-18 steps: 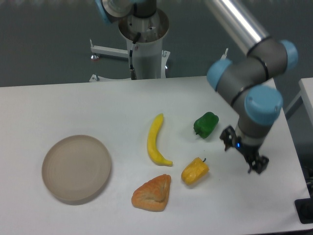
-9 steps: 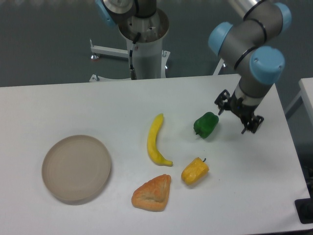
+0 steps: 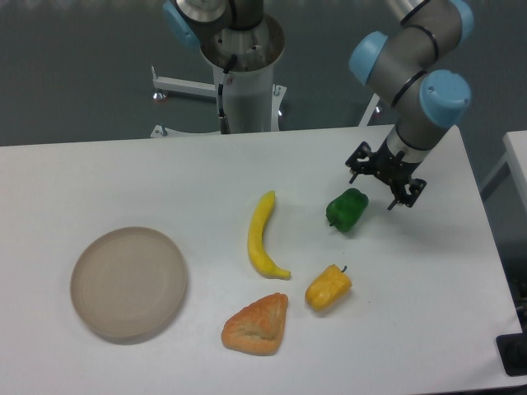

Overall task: Pick up the green pepper from the table
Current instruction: 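Lower the open gripper down over the green pepper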

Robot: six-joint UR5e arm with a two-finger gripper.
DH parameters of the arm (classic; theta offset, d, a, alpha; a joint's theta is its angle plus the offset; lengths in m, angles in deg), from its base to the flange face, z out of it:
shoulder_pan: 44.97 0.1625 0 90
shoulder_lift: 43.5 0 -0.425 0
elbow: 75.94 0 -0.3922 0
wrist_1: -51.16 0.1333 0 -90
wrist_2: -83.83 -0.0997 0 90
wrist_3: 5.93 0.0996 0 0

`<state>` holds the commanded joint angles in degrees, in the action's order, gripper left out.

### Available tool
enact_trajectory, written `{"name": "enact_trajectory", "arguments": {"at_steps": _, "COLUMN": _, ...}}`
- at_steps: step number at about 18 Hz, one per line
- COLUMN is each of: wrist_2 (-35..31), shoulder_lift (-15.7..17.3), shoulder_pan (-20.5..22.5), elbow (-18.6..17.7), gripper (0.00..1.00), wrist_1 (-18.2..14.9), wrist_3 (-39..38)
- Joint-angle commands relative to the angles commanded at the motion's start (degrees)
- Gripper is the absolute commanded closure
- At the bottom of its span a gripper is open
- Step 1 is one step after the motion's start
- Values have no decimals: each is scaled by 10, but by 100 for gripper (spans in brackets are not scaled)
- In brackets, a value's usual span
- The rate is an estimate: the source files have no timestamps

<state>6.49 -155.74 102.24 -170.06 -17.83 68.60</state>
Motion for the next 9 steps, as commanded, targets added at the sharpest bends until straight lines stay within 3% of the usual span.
{"name": "enact_trajectory", "arguments": {"at_steps": 3, "wrist_2": 0, "shoulder_lift": 4, "shoulder_pan": -3, "elbow": -4, "gripper": 0, "wrist_1": 3, "wrist_3": 5}}
{"name": "enact_trajectory", "arguments": {"at_steps": 6, "wrist_2": -1, "shoulder_lift": 4, "shoulder_pan": -6, "elbow": -9, "gripper": 0, "wrist_1": 35, "wrist_3": 8}}
{"name": "enact_trajectory", "arguments": {"at_steps": 9, "wrist_2": -2, "shoulder_lift": 4, "shoulder_pan": -11, "elbow": -19, "gripper": 0, "wrist_1": 40, "wrist_3": 8}}
